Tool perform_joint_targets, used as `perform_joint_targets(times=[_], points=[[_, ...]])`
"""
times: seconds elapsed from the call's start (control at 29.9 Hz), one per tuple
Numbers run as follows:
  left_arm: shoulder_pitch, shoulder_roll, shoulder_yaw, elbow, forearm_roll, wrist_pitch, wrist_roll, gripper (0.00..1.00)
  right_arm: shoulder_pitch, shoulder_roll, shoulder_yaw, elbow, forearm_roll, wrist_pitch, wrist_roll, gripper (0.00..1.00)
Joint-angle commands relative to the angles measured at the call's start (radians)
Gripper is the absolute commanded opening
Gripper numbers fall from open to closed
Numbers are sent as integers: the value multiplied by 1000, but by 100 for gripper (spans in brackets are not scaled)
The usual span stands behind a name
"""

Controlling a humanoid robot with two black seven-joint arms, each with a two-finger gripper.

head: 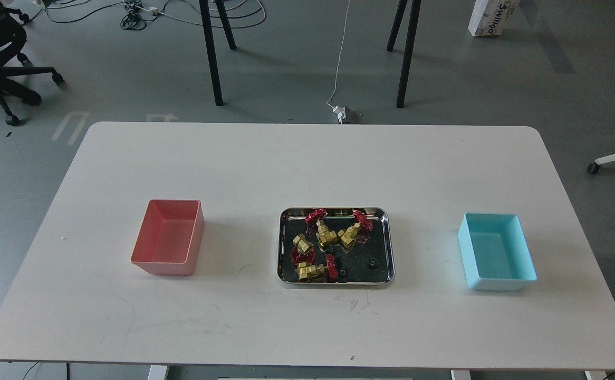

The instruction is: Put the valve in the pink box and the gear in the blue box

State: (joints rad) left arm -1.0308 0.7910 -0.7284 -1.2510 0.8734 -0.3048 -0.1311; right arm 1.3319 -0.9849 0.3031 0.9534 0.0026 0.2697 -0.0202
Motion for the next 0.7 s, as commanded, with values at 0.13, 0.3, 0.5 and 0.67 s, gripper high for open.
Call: perform_joint_targets(times=[0.13, 0.3, 0.5, 0.67], points=[[130, 24, 33, -329, 654, 159, 5, 89, 84, -11, -5, 5, -6, 3, -3, 99], [239, -24, 190, -349, 1250, 358, 25, 88, 135, -15, -10, 7, -7, 2, -7, 99], [389, -129, 287, -297, 1308, 435, 136, 88, 138, -12, -10, 7, -82, 2, -7, 99], [512, -246, 287, -153, 1308, 449, 137, 88, 132, -11, -13, 8, -87, 2, -7, 99]])
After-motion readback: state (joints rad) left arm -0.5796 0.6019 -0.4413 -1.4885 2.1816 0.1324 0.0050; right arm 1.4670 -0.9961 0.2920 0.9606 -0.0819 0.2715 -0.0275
